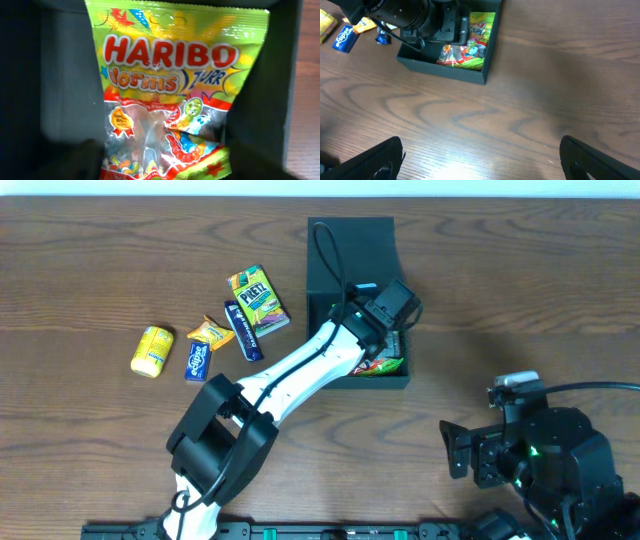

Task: Pack container
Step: 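Move left gripper back and grasp the yellow candy tub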

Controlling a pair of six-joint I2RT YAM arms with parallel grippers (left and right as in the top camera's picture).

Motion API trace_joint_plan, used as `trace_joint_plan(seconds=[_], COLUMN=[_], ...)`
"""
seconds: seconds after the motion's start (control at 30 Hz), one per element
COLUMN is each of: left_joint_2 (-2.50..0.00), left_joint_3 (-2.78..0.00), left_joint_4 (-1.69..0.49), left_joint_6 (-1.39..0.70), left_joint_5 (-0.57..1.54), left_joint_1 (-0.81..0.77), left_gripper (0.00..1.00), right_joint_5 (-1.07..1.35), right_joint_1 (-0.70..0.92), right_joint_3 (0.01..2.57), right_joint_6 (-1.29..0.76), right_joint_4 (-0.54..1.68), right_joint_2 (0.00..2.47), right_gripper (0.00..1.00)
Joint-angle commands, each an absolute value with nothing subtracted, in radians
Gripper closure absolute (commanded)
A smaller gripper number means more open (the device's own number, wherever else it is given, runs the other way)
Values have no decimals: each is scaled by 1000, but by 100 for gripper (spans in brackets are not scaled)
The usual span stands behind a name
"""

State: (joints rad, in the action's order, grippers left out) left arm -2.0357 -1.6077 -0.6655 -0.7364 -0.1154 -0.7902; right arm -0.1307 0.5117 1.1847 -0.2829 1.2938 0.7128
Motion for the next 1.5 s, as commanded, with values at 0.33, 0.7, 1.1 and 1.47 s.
trace_joint_plan(seconds=[0.33, 0.7, 1.1, 1.47], left_joint_2=[-1928, -1685, -1658, -1724], left_joint_3=[-1666, -1666, -1665, -1658], left_joint_4=[-682, -835, -1095, -1122], left_joint_6=[-535, -393, 102, 428], left_joint_5=[-336, -395, -227, 1], left_joint_1=[-749, -492, -167, 145], left_gripper=[5, 2, 5, 5], right_joint_5=[-138, -138, -138, -138], right_joint_1=[503, 503, 503, 502], right_joint_3=[1192, 1192, 1192, 1192], right_joint_6=[-272, -272, -272, -272], right_joint_4=[1295, 1295, 1295, 1295], right_joint_2=[711, 711, 711, 711], right_gripper=[1, 1, 1, 1])
